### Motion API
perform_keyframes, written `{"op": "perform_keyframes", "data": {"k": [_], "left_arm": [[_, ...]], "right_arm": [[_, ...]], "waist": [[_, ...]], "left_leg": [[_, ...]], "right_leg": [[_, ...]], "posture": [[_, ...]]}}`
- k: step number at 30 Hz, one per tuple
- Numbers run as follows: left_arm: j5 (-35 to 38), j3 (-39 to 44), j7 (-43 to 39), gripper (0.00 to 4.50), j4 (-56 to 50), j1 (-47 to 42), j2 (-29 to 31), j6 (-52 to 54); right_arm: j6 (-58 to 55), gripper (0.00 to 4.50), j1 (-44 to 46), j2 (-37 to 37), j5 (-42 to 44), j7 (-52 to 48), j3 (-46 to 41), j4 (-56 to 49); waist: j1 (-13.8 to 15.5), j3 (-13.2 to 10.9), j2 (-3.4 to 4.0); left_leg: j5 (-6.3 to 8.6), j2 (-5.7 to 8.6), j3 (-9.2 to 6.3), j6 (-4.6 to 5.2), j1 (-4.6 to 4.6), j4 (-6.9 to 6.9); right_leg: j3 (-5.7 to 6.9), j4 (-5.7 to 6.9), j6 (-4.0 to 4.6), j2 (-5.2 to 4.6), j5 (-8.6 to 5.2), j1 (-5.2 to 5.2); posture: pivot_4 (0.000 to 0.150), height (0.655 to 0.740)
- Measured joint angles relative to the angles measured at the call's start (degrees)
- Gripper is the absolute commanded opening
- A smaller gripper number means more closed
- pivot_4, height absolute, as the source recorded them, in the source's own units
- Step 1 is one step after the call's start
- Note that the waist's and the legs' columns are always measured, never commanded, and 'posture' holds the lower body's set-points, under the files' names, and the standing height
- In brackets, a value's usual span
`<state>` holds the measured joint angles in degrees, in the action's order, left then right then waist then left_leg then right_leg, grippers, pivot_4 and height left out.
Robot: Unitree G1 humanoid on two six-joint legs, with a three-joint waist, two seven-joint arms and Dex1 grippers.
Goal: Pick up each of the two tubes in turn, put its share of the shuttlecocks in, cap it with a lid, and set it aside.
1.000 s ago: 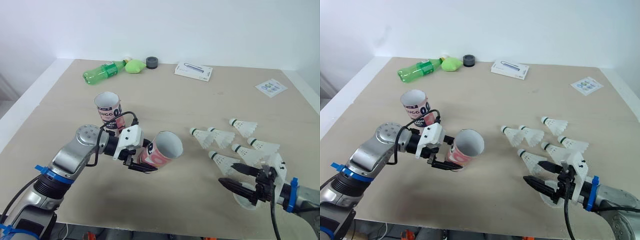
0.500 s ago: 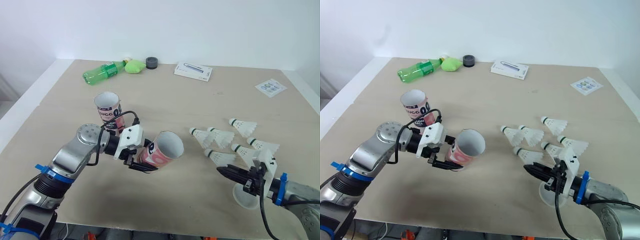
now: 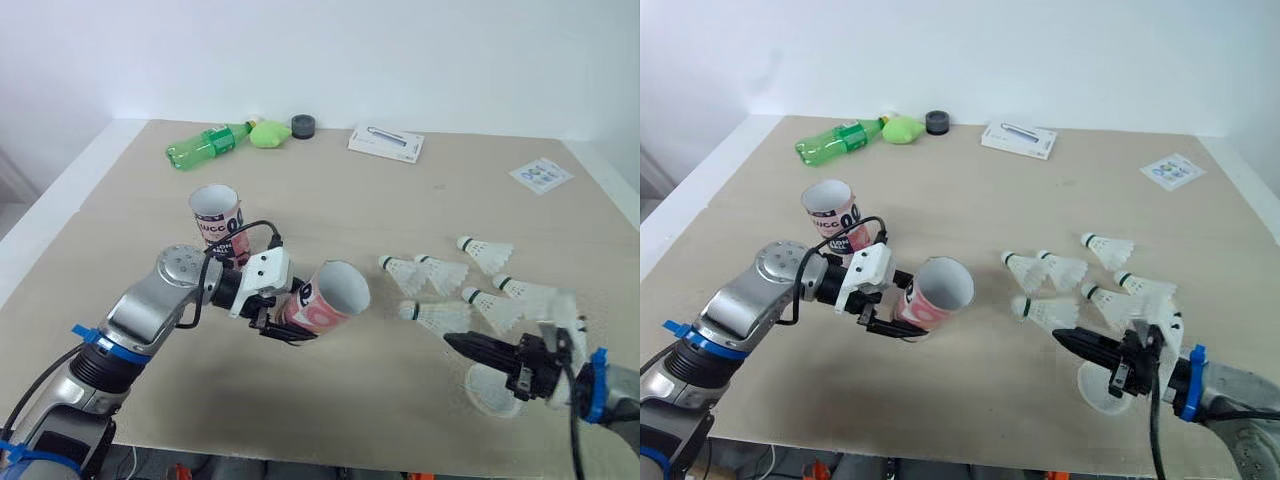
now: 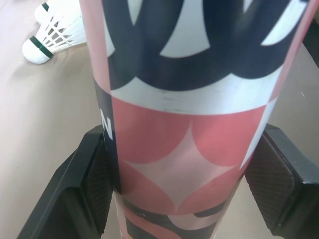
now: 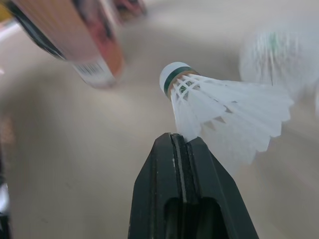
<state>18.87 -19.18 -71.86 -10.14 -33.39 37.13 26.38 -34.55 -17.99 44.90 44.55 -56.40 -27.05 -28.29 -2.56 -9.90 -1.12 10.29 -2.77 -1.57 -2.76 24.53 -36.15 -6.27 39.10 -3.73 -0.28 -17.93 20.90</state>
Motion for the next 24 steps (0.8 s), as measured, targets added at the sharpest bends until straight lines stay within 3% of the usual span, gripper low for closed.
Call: {"op": "perform_keyframes", "data": {"k": [2, 7, 8, 12, 20, 21, 22, 24], "left_arm": [[-0.21, -0.32, -0.39, 3.26, 0.55, -0.55, -0.1, 0.01], [-0.71, -1.42, -1.46, 3.26, 3.09, -2.82, -1.08, -0.34], [-0.84, -1.67, -2.26, 3.26, 3.82, -3.51, -1.51, -0.56], [-0.82, -1.49, -2.61, 3.26, 4.05, -3.76, -2.17, -0.15], [-0.81, -1.14, -2.4, 3.26, 3.8, -3.66, -2.41, 0.97], [-0.8, -1.12, -2.41, 3.26, 3.76, -3.66, -2.42, 1.04], [-0.8, -1.1, -2.41, 3.26, 3.74, -3.66, -2.43, 1.05], [-0.81, -1.08, -2.38, 3.26, 3.72, -3.66, -2.43, 1.13]], "right_arm": [[-1.02, 0.01, 2.4, 2.6, 4.13, -0.27, -3.13, -3.73], [-1.28, 0.01, 19.84, 12.25, 11.05, 0.06, -4.72, -7.07], [-0.64, 0.01, 25.93, 15.79, 10.05, -1.54, -0.15, -8.04], [3.02, 0.01, 30.48, 19.32, 0.45, -4.21, 10.65, -7.06], [7.18, 0.01, 40.89, 18.33, -8.12, -6.56, 22.06, -4.59], [7.23, 0.31, 41.41, 17.98, -8.32, -7.11, 22.6, -4.52], [7.2, 0.31, 41.59, 17.7, -8.34, -7.28, 22.88, -4.46], [6.56, 0.96, 42.28, 17.13, -8.14, -7.39, 23.37, -4.06]], "waist": [[-0.02, 0.0, 0.0], [0.0, -0.06, -0.04], [0.06, -0.07, -0.02], [0.39, -0.07, -0.03], [0.54, -0.08, -0.01], [0.54, -0.08, -0.01], [0.54, -0.08, -0.01], [0.53, -0.08, -0.01]], "left_leg": [[-0.02, 0.0, 0.0, 0.02, -0.03, -0.05], [-0.15, 0.03, 0.02, 0.14, -0.04, -0.09], [-0.16, 0.03, 0.04, 0.16, 0.05, -0.08], [-0.16, 0.07, 0.08, 0.16, 0.22, -0.09], [-0.16, 0.06, 0.06, 0.16, 0.25, -0.1], [-0.16, 0.06, 0.07, 0.16, 0.26, -0.1], [-0.16, 0.06, 0.07, 0.16, 0.27, -0.1], [-0.16, 0.06, 0.06, 0.16, 0.27, -0.1]], "right_leg": [[-0.01, 0.0, -0.03, 0.0, 0.05, -0.05], [-0.06, -0.03, -0.11, -0.02, 0.21, -0.05], [-0.07, -0.03, -0.12, -0.04, 0.22, 0.03], [-0.06, -0.08, -0.15, -0.13, 0.19, 0.19], [-0.04, -0.06, -0.15, -0.11, 0.21, 0.24], [-0.05, -0.06, -0.15, -0.12, 0.21, 0.25], [-0.05, -0.06, -0.15, -0.12, 0.21, 0.25], [-0.05, -0.06, -0.13, -0.12, 0.21, 0.26]], "posture": [[0.15, 0.7294], [0.15, 0.7294], [0.15, 0.7294], [0.15, 0.7294], [0.15, 0.7294], [0.15, 0.7294], [0.15, 0.7294], [0.15, 0.7294]]}}
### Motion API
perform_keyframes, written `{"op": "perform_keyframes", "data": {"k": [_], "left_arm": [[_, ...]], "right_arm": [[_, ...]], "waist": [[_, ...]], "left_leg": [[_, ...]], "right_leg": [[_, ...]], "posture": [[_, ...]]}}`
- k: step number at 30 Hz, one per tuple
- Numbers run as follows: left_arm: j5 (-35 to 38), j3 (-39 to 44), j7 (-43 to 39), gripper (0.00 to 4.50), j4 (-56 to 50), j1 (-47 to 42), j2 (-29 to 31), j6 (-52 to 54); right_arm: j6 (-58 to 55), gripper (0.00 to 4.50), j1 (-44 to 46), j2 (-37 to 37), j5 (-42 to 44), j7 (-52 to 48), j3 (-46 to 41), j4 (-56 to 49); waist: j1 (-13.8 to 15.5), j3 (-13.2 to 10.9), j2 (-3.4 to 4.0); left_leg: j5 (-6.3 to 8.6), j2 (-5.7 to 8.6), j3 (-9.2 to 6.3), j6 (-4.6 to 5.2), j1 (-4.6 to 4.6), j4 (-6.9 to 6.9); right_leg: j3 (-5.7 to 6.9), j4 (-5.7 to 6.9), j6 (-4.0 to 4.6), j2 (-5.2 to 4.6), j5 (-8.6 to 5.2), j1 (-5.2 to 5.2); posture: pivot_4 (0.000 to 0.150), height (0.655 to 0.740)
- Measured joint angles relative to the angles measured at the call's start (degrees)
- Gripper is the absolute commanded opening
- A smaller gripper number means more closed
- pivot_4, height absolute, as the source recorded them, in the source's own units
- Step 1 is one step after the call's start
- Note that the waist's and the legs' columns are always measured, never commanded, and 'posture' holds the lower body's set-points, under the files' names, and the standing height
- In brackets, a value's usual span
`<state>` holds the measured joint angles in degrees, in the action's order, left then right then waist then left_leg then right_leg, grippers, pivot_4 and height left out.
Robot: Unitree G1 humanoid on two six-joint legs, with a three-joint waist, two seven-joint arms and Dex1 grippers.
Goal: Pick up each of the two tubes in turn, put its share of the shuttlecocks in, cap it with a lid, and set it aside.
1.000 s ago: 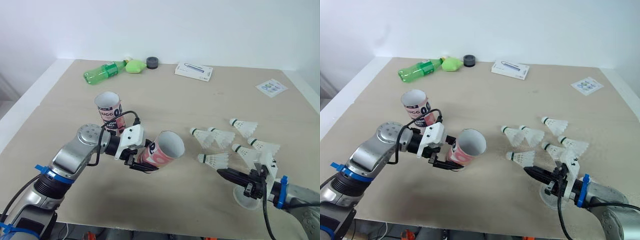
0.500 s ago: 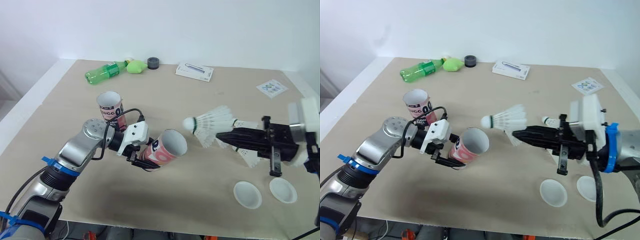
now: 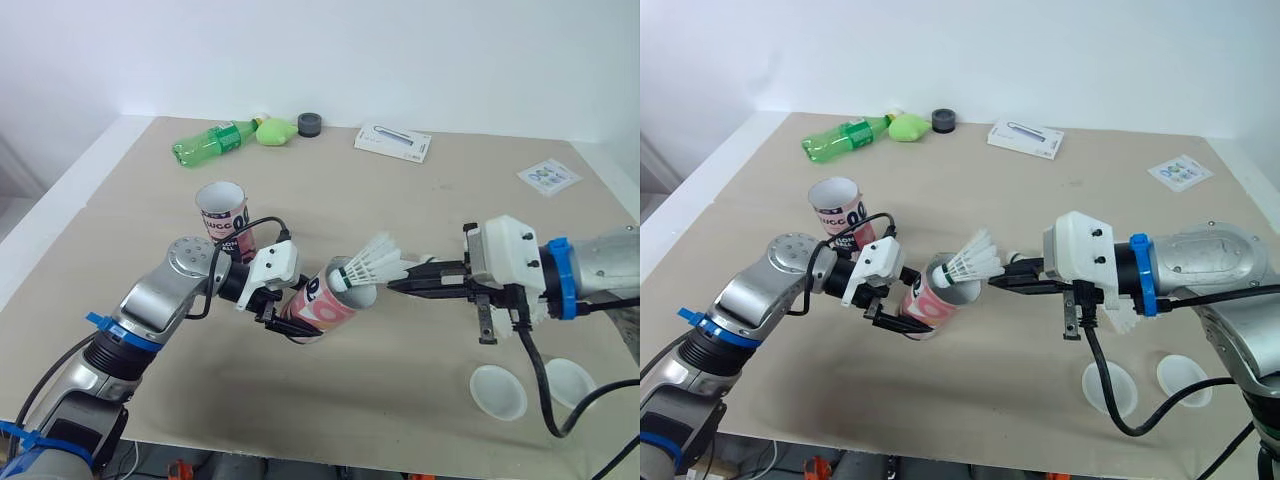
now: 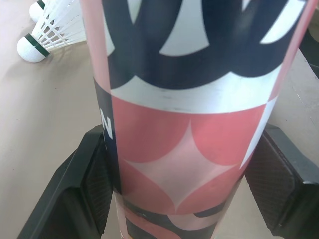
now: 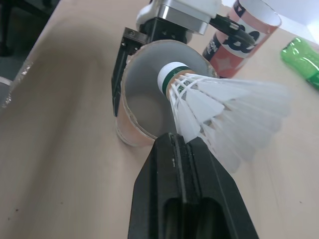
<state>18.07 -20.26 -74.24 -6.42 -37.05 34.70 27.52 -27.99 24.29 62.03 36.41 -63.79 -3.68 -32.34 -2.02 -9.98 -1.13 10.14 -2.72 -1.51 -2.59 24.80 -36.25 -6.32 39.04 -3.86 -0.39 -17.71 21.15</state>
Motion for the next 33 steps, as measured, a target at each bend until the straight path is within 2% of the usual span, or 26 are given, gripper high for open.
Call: {"op": "perform_keyframes", "data": {"k": [1, 2, 3, 4, 5, 10, 13, 14, 17, 18, 19, 23, 27, 29, 33], "left_arm": [[-0.01, 0.01, 0.05, 3.26, 0.0, 0.0, 0.0, 0.04], [-0.01, 0.01, 0.09, 3.26, 0.0, 0.0, 0.0, 0.08], [0.0, 0.01, 0.09, 3.26, 0.0, 0.0, 0.0, 0.07], [0.0, 0.01, 0.07, 3.26, -0.01, 0.0, 0.0, 0.07], [0.0, 0.01, 0.07, 3.26, -0.02, 0.0, 0.0, 0.07], [-0.01, -0.03, 0.06, 3.26, -0.02, 0.0, -0.14, 0.02], [0.02, -0.16, -0.02, 3.26, -0.37, 0.23, -0.15, -0.16], [0.06, -0.05, -0.03, 3.26, -0.35, 0.33, -0.08, -0.18], [0.02, -0.12, -0.1, 3.26, -0.29, 0.07, 0.19, -0.11], [0.12, 0.05, -0.12, 3.26, -0.12, 0.19, 0.23, -0.03], [0.12, 0.17, -0.18, 3.26, 0.0, 0.18, 0.25, 0.0], [-0.26, 0.34, -0.08, 3.26, 0.55, 0.09, 0.57, 0.4], [-0.35, 0.28, -0.05, 3.26, 0.93, -0.15, 0.32, 0.37], [-0.32, 0.21, -0.38, 3.26, 0.99, -0.43, 0.19, 0.43], [-0.2, 0.27, -0.4, 3.26, 0.64, -0.31, 0.24, 0.52]], "right_arm": [[-0.72, 1.42, 0.66, -0.26, 0.4, -0.07, 0.28, 0.28], [-1.11, 2.06, 1.12, -0.72, 0.79, -0.13, 0.42, 0.36], [-1.15, 2.39, 1.14, -0.87, 0.99, -0.13, 0.48, 0.36], [-1.45, 3.13, 1.14, -1.3, 1.16, -0.1, 0.52, 0.35], [-1.49, 3.26, 1.14, -1.33, 1.21, -0.1, 0.52, 0.35], [-3.17, 3.26, -0.4, -2.02, 4.49, 0.26, -3.22, 0.73], [-6.55, 3.26, -10.56, -2.39, 7.72, 1.61, -12.39, 1.75], [-7.04, 3.26, -11.81, -2.45, 7.85, 1.64, -12.76, 1.96], [-8.71, 3.26, -23.02, -4.32, 8.14, 2.89, -17.09, 0.28], [-8.6, 3.26, -31.47, -8.38, 5.65, 5.71, -17.48, -0.16], [-8.62, 3.26, -32.32, -9.06, 4.91, 6.45, -17.0, 0.15], [-7.33, 3.26, -29.94, -13.82, 0.43, 12.84, -14.39, 3.97], [-5.29, 3.26, -27.13, -16.97, -2.18, 14.25, -10.21, 7.44], [-4.87, 3.26, -24.05, -19.01, -3.39, 15.33, -7.61, 11.09], [-3.24, 3.26, -20.66, -20.31, -5.43, 15.84, -5.96, 14.76]], "waist": [[0.0, 0.0, 0.0], [0.0, 0.0, 0.0], [0.0, 0.0, 0.0], [0.0, 0.0, 0.0], [0.0, 0.0, 0.0], [0.12, 0.0, 0.0], [0.51, 0.02, -0.11], [0.6, 0.02, -0.11], [0.68, 0.05, -0.07], [0.69, 0.1, -0.18], [0.64, 0.08, -0.14], [-0.56, 0.08, 0.07], [-0.61, 0.02, -0.05], [-0.6, 0.02, -0.03], [-0.55, 0.02, -0.03]], "left_leg": [[0.0, 0.0, 0.0, 0.0, 0.0, 0.0], [0.0, -0.01, -0.02, 0.0, -0.01, 0.0], [0.0, -0.01, -0.03, 0.0, -0.01, 0.0], [0.0, -0.01, -0.01, 0.0, -0.01, 0.0], [0.0, -0.01, -0.01, 0.0, 0.0, 0.0], [0.0, 0.0, -0.03, 0.0, 0.03, 0.0], [0.0, 0.0, -0.12, 0.0, 0.09, -0.02], [0.0, 0.0, -0.11, 0.01, 0.1, -0.02], [0.01, -0.02, -0.16, 0.01, 0.09, 0.03], [0.01, -0.05, -0.22, 0.01, 0.08, 0.03], [0.01, -0.06, -0.21, 0.01, 0.09, 0.0], [-0.2, 0.01, 0.04, 0.11, -0.15, -0.04], [-0.31, -0.01, 0.05, 0.1, -0.15, -0.04], [-0.3, -0.01, 0.06, 0.1, -0.05, -0.01], [-0.3, 0.01, 0.01, 0.1, -0.02, 0.12]], "right_leg": [[0.0, 0.01, 0.0, 0.0, 0.01, 0.0], [0.02, 0.01, 0.01, 0.01, 0.01, -0.01], [0.02, 0.01, 0.01, 0.01, 0.01, -0.01], [0.01, 0.0, 0.01, 0.01, 0.01, 0.0], [0.01, 0.01, 0.0, 0.01, 0.0, 0.0], [0.02, 0.0, 0.0, 0.0, 0.0, -0.01], [0.12, -0.02, 0.05, 0.01, 0.01, -0.02], [0.12, -0.01, 0.07, 0.01, 0.01, -0.01], [0.13, 0.01, 0.05, 0.09, -0.03, 0.02], [0.18, 0.01, 0.1, 0.15, -0.06, 0.01], [0.17, 0.04, 0.11, 0.15, -0.05, 0.04], [-0.09, 0.05, -0.02, 0.05, 0.19, -0.08], [-0.09, 0.04, 0.21, 0.05, 0.19, -0.06], [-0.1, 0.03, -0.06, 0.05, 0.31, 0.02], [-0.06, 0.02, -0.05, 0.07, 0.24, 0.06]], "posture": [[0.15, 0.7294], [0.15, 0.7294], [0.15, 0.7294], [0.15, 0.7294], [0.15, 0.7294], [0.15, 0.7294], [0.15, 0.7294], [0.15, 0.7294], [0.15, 0.7294], [0.15, 0.7294], [0.15, 0.7294], [0.15, 0.7294], [0.15, 0.7294], [0.15, 0.7294], [0.15, 0.7294]]}}
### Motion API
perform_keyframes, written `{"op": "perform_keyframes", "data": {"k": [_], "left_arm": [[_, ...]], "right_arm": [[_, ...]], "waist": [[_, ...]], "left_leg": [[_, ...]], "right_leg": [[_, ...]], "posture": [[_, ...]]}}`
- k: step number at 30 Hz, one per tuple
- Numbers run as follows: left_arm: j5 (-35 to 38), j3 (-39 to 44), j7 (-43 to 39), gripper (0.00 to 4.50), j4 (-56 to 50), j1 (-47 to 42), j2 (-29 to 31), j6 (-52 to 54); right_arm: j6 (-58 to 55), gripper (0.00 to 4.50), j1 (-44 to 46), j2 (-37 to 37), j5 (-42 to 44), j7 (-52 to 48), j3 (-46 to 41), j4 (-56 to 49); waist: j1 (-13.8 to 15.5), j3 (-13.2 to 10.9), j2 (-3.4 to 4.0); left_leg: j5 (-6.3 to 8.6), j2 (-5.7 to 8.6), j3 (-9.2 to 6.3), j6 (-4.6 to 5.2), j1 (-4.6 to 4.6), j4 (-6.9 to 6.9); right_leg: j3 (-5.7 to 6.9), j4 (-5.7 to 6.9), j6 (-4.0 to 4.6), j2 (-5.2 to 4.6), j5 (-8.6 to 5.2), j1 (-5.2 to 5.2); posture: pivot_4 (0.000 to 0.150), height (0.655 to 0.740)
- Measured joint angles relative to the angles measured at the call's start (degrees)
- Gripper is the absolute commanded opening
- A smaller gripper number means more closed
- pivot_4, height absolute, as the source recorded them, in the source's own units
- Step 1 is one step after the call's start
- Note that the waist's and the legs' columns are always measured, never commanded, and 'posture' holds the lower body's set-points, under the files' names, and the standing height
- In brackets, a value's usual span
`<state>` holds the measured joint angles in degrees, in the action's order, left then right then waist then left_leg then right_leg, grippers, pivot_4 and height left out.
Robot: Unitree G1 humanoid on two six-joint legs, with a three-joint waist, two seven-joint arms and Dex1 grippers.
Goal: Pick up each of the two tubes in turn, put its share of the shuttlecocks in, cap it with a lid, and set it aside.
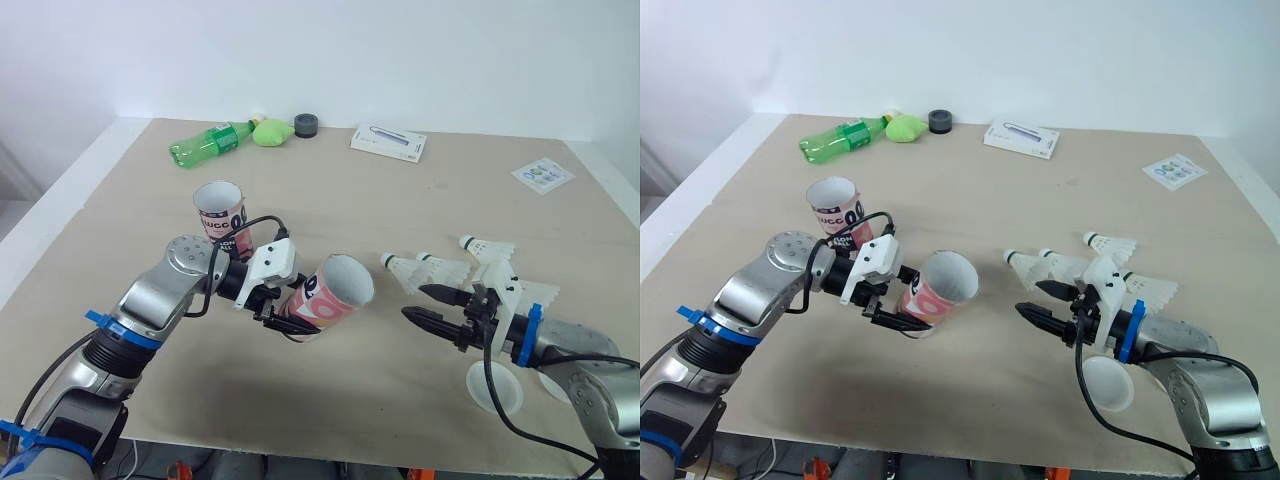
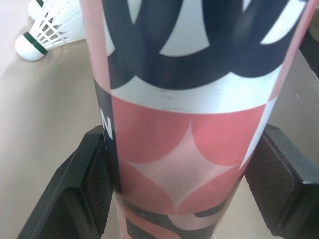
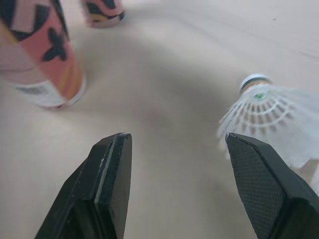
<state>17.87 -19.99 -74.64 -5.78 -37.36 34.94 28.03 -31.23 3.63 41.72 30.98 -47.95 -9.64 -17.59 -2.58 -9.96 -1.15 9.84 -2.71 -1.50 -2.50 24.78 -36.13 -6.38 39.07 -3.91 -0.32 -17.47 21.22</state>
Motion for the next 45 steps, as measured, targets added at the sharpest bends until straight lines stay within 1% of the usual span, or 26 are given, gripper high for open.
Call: {"op": "perform_keyframes", "data": {"k": [6, 8, 10, 11, 13, 15, 16, 17, 18, 19, 23, 28, 32, 33, 36, 40, 43, 45], "left_arm": [[0.14, 0.24, 0.57, 3.26, -1.04, 0.65, 0.01, 0.64], [0.12, 0.6, 0.95, 3.26, -1.22, 0.8, 0.08, 1.15], [0.14, 0.68, 1.24, 3.26, -1.57, 1.06, 0.06, 1.24], [0.15, 0.74, 1.34, 3.26, -1.71, 1.13, 0.07, 1.37], [0.16, 0.76, 1.73, 3.26, -2.16, 1.23, 0.06, 1.88], [0.27, 0.84, 1.84, 3.26, -2.29, 1.41, 0.06, 1.91], [0.28, 0.86, 1.86, 3.26, -2.38, 1.45, 0.06, 1.99], [0.29, 0.99, 1.95, 3.26, -2.61, 1.61, 0.07, 2.13], [0.29, 1.2, 2.1, 3.26, -2.8, 1.89, 0.08, 2.19], [0.32, 1.34, 2.24, 3.26, -2.94, 2.13, 0.08, 2.19], [0.36, 1.75, 2.7, 3.26, -3.5, 2.9, 0.07, 2.14], [0.33, 1.7, 2.8, 3.26, -3.33, 2.89, -0.03, 1.81], [0.33, 1.69, 2.37, 3.26, -2.48, 2.91, -0.24, 0.89], [0.31, 1.67, 2.26, 3.26, -2.22, 2.92, -0.31, 0.61], [0.3, 1.58, 2.01, 3.26, -1.89, 2.95, -0.43, 0.2], [0.32, 1.36, 1.43, 3.26, -1.08, 2.88, -0.6, -0.84], [0.33, 1.36, 1.1, 3.26, -0.25, 2.83, -0.86, -1.77], [0.32, 1.35, 1.08, 3.26, 0.03, 2.83, -0.97, -2.0]], "right_arm": [[1.96, 3.26, 4.46, -1.63, -2.2, 0.28, 2.25, 5.85], [3.55, 3.26, 8.36, -3.53, -3.62, -0.63, 3.54, 11.3], [4.21, 3.26, 9.78, -4.03, -4.31, -0.83, 4.6, 13.06], [4.52, 3.04, 10.74, -4.59, -4.59, -0.98, 5.08, 14.13], [5.17, 2.38, 12.59, -5.81, -5.46, -1.3, 5.93, 16.19], [5.67, 1.53, 13.15, -6.23, -5.59, -1.87, 6.49, 17.06], [5.75, 1.19, 13.14, -6.37, -5.61, -2.04, 6.65, 17.26], [5.89, 0.67, 13.08, -6.42, -5.66, -2.4, 6.74, 17.43], [6.07, 0.51, 13.02, -6.37, -5.62, -2.95, 6.74, 17.43], [6.09, 0.04, 12.9, -6.3, -5.49, -3.37, 6.73, 17.39], [5.96, 0.04, 11.85, -6.1, -4.91, -4.52, 6.64, 16.72], [3.54, 0.04, 8.83, -4.81, -1.63, -5.91, 4.79, 11.76], [1.39, 0.04, 6.88, -2.77, 3.16, -6.41, -0.64, 6.18], [0.3, 0.04, 6.81, -2.07, 5.25, -5.91, -3.2, 4.37], [-1.96, 0.04, 7.02, 0.72, 9.76, -4.97, -9.31, -0.26], [-5.86, 0.04, 7.16, 7.49, 18.5, -5.8, -16.71, -9.27], [-7.4, 0.04, 5.75, 12.11, 21.48, -8.38, -17.73, -15.4], [-7.54, 0.04, 5.69, 13.63, 21.77, -9.26, -17.66, -16.71]], "waist": [[0.12, 0.0, 0.0], [-0.02, -0.02, 0.02], [-0.02, -0.02, 0.01], [-0.03, -0.02, 0.02], [0.0, -0.02, 0.02], [0.04, -0.02, 0.02], [0.04, -0.02, 0.02], [0.03, -0.02, 0.03], [0.01, -0.02, 0.03], [0.01, -0.02, 0.03], [0.0, -0.02, 0.03], [0.01, -0.02, 0.03], [0.05, -0.02, 0.04], [0.05, -0.02, 0.04], [0.06, -0.02, 0.04], [0.13, -0.01, 0.07], [0.18, -0.01, 0.06], [0.18, -0.01, 0.06]], "left_leg": [[0.0, 0.01, -0.03, 0.0, 0.01, 0.02], [0.0, 0.02, 0.01, 0.0, -0.01, 0.02], [0.0, 0.01, -0.02, 0.0, -0.01, 0.03], [0.0, 0.01, -0.02, 0.0, -0.01, 0.03], [0.0, 0.01, -0.02, 0.0, 0.0, 0.03], [0.0, 0.01, -0.03, 0.0, 0.01, 0.03], [0.0, 0.01, -0.02, 0.0, 0.01, 0.03], [0.0, 0.02, -0.01, 0.0, 0.02, 0.04], [0.0, 0.01, -0.02, 0.0, 0.01, 0.04], [0.0, 0.01, -0.03, 0.0, 0.0, 0.05], [0.0, 0.01, -0.03, 0.0, -0.01, 0.05], [0.0, 0.02, -0.02, 0.0, 0.0, 0.05], [0.0, 0.03, -0.02, 0.0, -0.01, 0.04], [0.0, 0.03, -0.03, 0.0, -0.02, 0.04], [-0.01, 0.02, -0.03, 0.0, -0.02, 0.04], [0.0, 0.03, -0.05, 0.0, -0.04, 0.11], [0.0, 0.04, -0.05, 0.0, -0.05, 0.11], [-0.01, 0.05, -0.01, 0.0, -0.05, 0.08]], "right_leg": [[0.02, 0.0, 0.0, -0.01, 0.0, 0.0], [0.0, 0.0, 0.0, -0.02, 0.01, 0.0], [0.02, 0.0, 0.01, 0.01, 0.01, 0.0], [0.01, 0.0, 0.01, 0.01, 0.02, 0.0], [0.02, 0.0, 0.01, 0.01, 0.02, 0.0], [0.02, 0.0, 0.0, 0.0, 0.01, 0.0], [0.02, 0.0, 0.0, 0.0, 0.01, 0.0], [0.01, -0.01, 0.0, 0.0, 0.01, 0.01], [0.01, -0.01, 0.0, 0.0, 0.01, 0.01], [0.02, 0.0, 0.0, 0.01, 0.01, 0.01], [0.02, 0.0, 0.01, 0.01, 0.01, 0.0], [0.01, 0.0, 0.0, -0.01, 0.01, 0.0], [0.01, 0.0, -0.02, -0.02, 0.01, -0.02], [0.01, 0.0, -0.02, -0.02, 0.01, -0.02], [0.02, 0.0, -0.01, -0.02, 0.02, -0.03], [0.03, -0.04, 0.0, -0.04, -0.01, -0.06], [0.04, -0.06, 0.0, -0.07, -0.01, -0.07], [0.01, -0.07, -0.02, -0.11, 0.0, -0.08]], "posture": [[0.15, 0.7294], [0.15, 0.7294], [0.15, 0.7294], [0.15, 0.7294], [0.15, 0.7294], [0.15, 0.7294], [0.15, 0.7294], [0.15, 0.7294], [0.15, 0.7294], [0.15, 0.7294], [0.15, 0.7294], [0.15, 0.7294], [0.15, 0.7294], [0.15, 0.7294], [0.15, 0.7294], [0.15, 0.7294], [0.15, 0.7294], [0.15, 0.7294]]}}
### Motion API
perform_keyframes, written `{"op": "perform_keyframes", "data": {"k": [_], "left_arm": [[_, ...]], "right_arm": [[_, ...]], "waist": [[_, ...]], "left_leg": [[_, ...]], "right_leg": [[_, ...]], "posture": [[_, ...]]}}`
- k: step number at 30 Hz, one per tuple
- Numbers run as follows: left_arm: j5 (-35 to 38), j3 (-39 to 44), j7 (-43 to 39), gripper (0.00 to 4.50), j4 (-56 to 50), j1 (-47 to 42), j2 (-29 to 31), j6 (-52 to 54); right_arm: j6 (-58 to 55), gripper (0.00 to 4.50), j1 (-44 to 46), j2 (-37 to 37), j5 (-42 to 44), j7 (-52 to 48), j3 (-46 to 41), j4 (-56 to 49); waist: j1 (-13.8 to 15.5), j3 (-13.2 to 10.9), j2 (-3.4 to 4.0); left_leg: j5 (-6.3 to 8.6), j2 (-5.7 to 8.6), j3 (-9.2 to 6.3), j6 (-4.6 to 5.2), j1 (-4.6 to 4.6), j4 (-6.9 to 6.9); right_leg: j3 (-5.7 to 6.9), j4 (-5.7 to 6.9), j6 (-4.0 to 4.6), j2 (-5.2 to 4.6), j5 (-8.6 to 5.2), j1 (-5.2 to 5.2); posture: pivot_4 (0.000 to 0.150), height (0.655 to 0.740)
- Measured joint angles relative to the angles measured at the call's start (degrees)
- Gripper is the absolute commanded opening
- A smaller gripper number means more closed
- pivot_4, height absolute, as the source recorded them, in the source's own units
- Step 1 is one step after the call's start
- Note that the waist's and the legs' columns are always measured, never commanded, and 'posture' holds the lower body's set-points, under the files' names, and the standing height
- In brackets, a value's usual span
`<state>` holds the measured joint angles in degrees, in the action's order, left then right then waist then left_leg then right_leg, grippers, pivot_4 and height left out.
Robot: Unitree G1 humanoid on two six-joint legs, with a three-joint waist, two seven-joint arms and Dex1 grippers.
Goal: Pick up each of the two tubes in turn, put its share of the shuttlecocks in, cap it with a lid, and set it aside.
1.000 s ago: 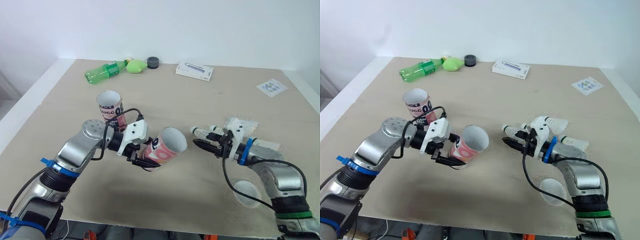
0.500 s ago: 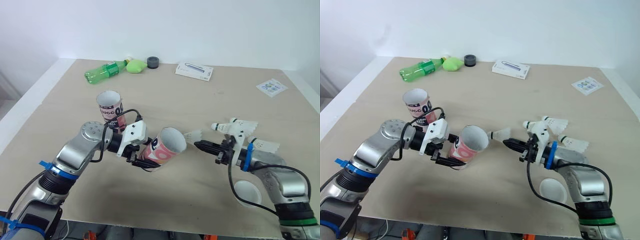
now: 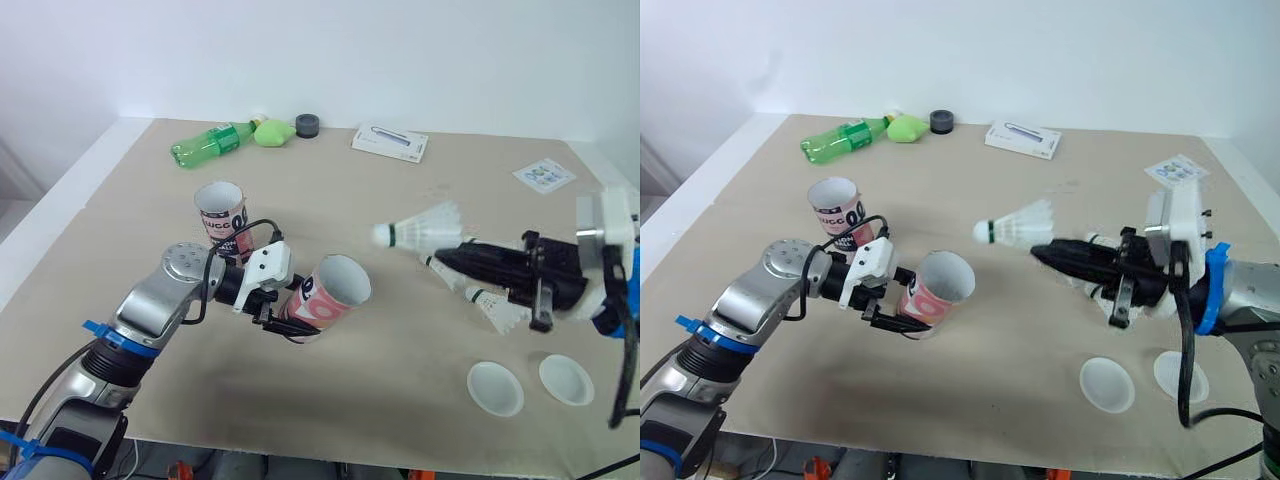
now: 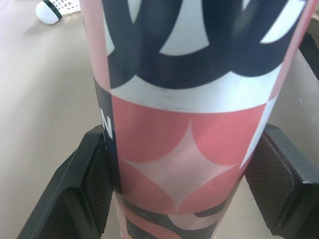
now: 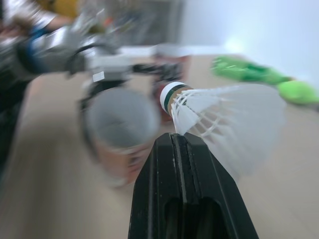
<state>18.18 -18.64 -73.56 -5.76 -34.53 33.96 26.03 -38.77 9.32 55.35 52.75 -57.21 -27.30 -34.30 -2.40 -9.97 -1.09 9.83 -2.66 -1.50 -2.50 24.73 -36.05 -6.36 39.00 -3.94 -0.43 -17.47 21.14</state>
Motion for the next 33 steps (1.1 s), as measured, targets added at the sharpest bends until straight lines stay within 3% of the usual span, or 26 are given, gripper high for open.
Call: {"op": "perform_keyframes", "data": {"k": [4, 12, 13, 18, 19, 21, 24, 28, 32, 33], "left_arm": [[-0.08, -0.02, -0.33, 3.26, 0.59, -0.11, -0.18, -0.72], [-0.18, -0.12, -0.79, 3.26, 1.32, -0.38, -1.18, -1.16], [-0.16, -0.12, -0.8, 3.26, 1.32, -0.37, -1.27, -1.18], [-0.16, -0.13, -0.74, 3.26, 1.3, -0.44, -1.35, -1.04], [-0.16, -0.12, -0.68, 3.26, 1.26, -0.44, -1.36, -0.93], [-0.15, -0.11, -0.64, 3.26, 1.21, -0.44, -1.36, -0.83], [-0.16, -0.15, -0.44, 3.26, 0.91, -0.44, -1.45, -0.5], [-0.12, -0.36, -0.11, 3.26, 0.3, -0.27, -1.65, -0.3], [-0.13, -0.68, -0.32, 3.26, 0.67, -0.65, -2.01, -0.4], [-0.15, -0.83, -0.58, 3.26, 0.84, -0.69, -2.12, -0.65]], "right_arm": [[0.13, 0.04, 2.21, 3.67, -0.5, -1.2, 3.38, -2.37], [3.76, 0.04, 10.66, 4.0, -6.05, -2.91, 15.93, -2.25], [4.01, 0.63, 11.14, 3.99, -6.58, -3.66, 17.01, -1.81], [4.79, 2.06, 11.86, 4.08, -9.97, -6.55, 21.82, 1.04], [5.03, 2.62, 12.16, 4.08, -10.81, -6.68, 22.31, 1.35], [5.33, 3.17, 12.78, 4.07, -11.46, -6.67, 22.35, 1.5], [5.06, 3.17, 13.06, 3.63, -10.87, -5.95, 20.8, 2.15], [2.2, 3.17, 5.63, 3.74, -6.93, -4.93, 9.44, 3.12], [-2.42, 3.17, -9.0, 2.02, -6.73, -3.7, -3.67, 2.45], [-4.59, 3.17, -16.5, -0.24, -6.73, -3.74, -10.44, 1.4]], "waist": [[-0.01, 0.0, 0.0], [0.61, -0.01, -0.01], [0.72, -0.01, -0.02], [0.92, -0.01, -0.01], [0.93, -0.01, -0.01], [0.93, -0.01, -0.01], [1.0, -0.01, -0.01], [1.37, 0.0, -0.05], [1.68, 0.01, -0.07], [1.96, 0.02, -0.04]], "left_leg": [[0.0, 0.0, 0.04, 0.0, 0.0, -0.02], [0.0, 0.02, 0.04, 0.0, 0.08, 0.0], [0.0, 0.02, 0.03, 0.0, 0.11, 0.0], [0.0, 0.01, 0.03, 0.0, 0.15, 0.01], [0.0, 0.01, 0.03, 0.0, 0.15, 0.01], [0.0, 0.01, 0.03, 0.0, 0.15, 0.0], [0.0, 0.02, 0.02, 0.0, 0.17, 0.0], [0.0, 0.05, -0.12, 0.0, 0.31, 0.01], [0.01, 0.1, -0.22, 0.0, 0.36, 0.04], [0.01, 0.1, -0.23, 0.0, 0.35, 0.04]], "right_leg": [[-0.02, -0.01, 0.13, -0.02, -0.06, 0.02], [0.01, -0.05, -0.01, -0.06, -0.03, 0.08], [0.02, -0.05, -0.02, -0.06, -0.04, 0.1], [0.02, -0.06, -0.01, -0.06, -0.03, 0.16], [0.02, -0.06, -0.01, -0.06, -0.03, 0.16], [0.02, -0.06, -0.01, -0.06, -0.03, 0.15], [0.03, -0.06, -0.02, -0.06, -0.03, 0.15], [0.17, -0.13, -0.03, -0.07, -0.05, 0.14], [0.26, -0.15, -0.03, -0.07, -0.08, 0.12], [0.28, -0.14, -0.03, -0.07, -0.12, 0.12]], "posture": [[0.15, 0.7294], [0.15, 0.7294], [0.15, 0.7294], [0.15, 0.7294], [0.15, 0.7294], [0.15, 0.7294], [0.15, 0.7294], [0.15, 0.7294], [0.15, 0.7294], [0.15, 0.7294]]}}
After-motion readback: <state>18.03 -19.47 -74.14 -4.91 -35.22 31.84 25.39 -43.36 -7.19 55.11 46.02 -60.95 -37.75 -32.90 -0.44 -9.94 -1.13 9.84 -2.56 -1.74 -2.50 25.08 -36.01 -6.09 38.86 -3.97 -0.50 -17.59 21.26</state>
